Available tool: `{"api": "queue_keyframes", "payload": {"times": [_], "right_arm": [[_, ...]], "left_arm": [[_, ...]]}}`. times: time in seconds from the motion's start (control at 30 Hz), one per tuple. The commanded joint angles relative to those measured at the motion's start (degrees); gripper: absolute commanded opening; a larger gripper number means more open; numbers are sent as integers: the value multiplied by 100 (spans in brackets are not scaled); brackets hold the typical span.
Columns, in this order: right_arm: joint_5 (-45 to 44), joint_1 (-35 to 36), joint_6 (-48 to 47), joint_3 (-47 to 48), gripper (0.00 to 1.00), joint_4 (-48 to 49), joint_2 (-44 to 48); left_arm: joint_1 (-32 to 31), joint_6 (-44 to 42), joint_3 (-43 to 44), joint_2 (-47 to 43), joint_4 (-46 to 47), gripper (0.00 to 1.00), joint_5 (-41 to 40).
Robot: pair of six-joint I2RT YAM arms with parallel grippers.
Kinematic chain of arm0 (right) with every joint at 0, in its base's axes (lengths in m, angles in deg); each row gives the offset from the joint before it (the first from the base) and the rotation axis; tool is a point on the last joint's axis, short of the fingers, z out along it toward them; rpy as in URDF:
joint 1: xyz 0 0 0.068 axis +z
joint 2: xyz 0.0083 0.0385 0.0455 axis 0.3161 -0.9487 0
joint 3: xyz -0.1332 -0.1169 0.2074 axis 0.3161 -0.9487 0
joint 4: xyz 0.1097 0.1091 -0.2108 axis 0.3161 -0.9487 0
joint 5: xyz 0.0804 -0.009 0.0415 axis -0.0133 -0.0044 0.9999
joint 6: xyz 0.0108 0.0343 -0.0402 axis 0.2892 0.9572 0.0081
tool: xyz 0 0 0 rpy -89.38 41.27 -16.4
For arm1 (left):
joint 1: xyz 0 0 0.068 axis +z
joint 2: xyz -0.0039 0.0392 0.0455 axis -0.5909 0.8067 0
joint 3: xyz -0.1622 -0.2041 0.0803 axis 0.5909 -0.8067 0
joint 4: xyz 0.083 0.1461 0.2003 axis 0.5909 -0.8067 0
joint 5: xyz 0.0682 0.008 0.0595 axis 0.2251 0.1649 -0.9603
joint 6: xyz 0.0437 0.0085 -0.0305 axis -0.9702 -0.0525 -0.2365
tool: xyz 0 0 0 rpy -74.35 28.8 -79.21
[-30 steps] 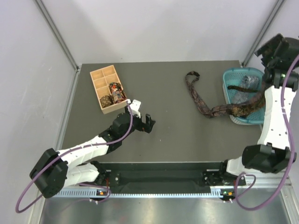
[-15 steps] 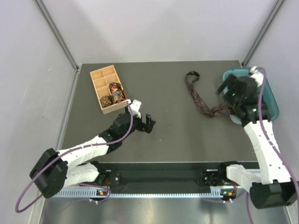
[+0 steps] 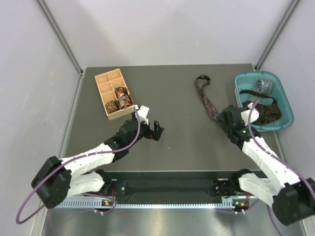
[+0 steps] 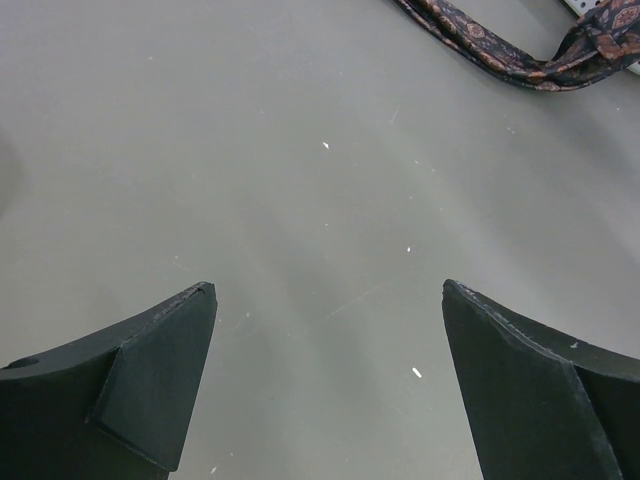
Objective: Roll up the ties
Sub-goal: Move the tie to the center of the board
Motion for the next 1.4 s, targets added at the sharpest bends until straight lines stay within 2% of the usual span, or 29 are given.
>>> {"api": "queue_keyframes", "payload": {"times": [0.0, 0.17, 0.3, 0.4, 0.43, 0.47, 0.5, 0.53, 0.6, 0.67, 0.8, 0.83, 0.93, 1.1, 1.17, 1.27, 1.33, 1.37], "right_arm": [[-943, 33, 499, 265, 100, 565, -505], [-1522, -98, 755, 388, 100, 1022, -1321], [-1796, -414, 564, 572, 100, 1619, -1850], [-1735, -705, 38, 722, 50, 2137, -2167], [-1709, -714, -200, 870, 12, 2391, -2211], [-1586, -679, -533, 941, 0, 2559, -2185], [-1498, -592, -1163, 1046, 0, 2708, -2150], [-1341, -487, -1639, 1047, 0, 3406, -2098], [-927, -22, -2780, 1073, 0, 4112, -1852], [-376, 506, -3565, 1170, 0, 4275, -1632], [978, 1262, -4033, 1643, 0, 4134, -1465], [1146, 1629, -4095, 1732, 0, 4090, -1404], [1552, 2062, -4289, 2040, 0, 4020, -1237], [2192, 1897, -4325, 2487, 0, 3731, -1016], [2867, 1573, -4150, 2594, 0, 3721, -1007], [3465, 1229, -3895, 2770, 0, 3676, -972], [3504, 932, -3841, 2901, 0, 3494, -1051], [3826, 790, -3859, 2945, 0, 3431, -1121]], "left_arm": [[-33, -32, 31, -90, 117, 99, -13], [-33, -33, 31, -99, 117, 99, -13], [-33, -41, 31, -90, 126, 99, -4], [-41, -50, 40, -81, 126, 99, -4], [-41, -50, 49, -81, 135, 99, 5], [-33, -50, 49, -81, 126, 99, 5], [-33, -50, 57, -81, 117, 99, 5], [-33, -50, 57, -73, 126, 99, 14], [-33, -50, 66, -64, 126, 99, 22], [-33, -50, 75, -90, 117, 99, -13], [-59, -33, -47, -335, 100, 99, -328], [-50, -24, -100, -432, 100, 99, -451], [-59, 20, -355, -950, 126, 99, -987], [-59, 47, -724, -2022, 30, 99, -1821], [-68, 73, -786, -2391, -23, 99, -2016], [-68, 117, -821, -2586, -129, 99, -2297], [-68, 134, -778, -2516, -181, 99, -2298], [-68, 134, -743, -2368, -199, 99, -2281]]}}
